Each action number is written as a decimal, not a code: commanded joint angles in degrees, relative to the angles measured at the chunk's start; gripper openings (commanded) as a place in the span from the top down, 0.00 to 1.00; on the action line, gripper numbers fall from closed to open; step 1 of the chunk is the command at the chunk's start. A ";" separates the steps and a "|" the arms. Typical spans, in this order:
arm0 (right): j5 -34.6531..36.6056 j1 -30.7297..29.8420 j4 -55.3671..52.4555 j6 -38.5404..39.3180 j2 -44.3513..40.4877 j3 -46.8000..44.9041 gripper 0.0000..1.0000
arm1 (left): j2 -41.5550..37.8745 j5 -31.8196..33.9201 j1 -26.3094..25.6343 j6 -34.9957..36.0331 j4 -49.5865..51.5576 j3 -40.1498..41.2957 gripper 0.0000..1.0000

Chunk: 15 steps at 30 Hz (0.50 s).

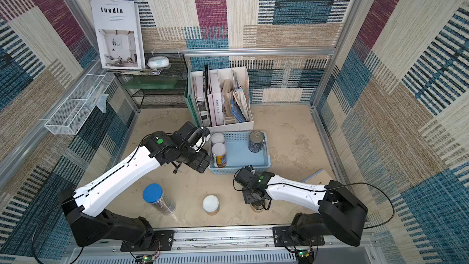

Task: Put the canned food in the basket
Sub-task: Pick up the canned food from the center of the board, then place the canned food in the basket.

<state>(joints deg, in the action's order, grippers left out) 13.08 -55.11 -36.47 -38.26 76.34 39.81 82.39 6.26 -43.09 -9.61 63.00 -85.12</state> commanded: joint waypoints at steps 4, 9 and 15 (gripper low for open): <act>2.30 -0.11 -4.77 -0.96 -1.70 4.46 0.37 | -0.89 1.02 0.11 0.73 -0.83 0.92 0.00; 0.86 -0.35 -9.31 -1.60 -3.93 9.63 0.36 | -1.77 1.55 0.20 0.56 -0.89 2.10 0.01; -0.49 -0.30 -14.66 -0.27 -5.35 18.50 0.36 | -3.51 1.37 0.89 -0.22 -1.26 3.94 0.01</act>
<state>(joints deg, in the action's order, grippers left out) 12.88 -55.42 -47.77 -39.18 71.22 55.70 79.68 7.53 -42.41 -9.45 62.48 -81.71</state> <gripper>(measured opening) 0.675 0.993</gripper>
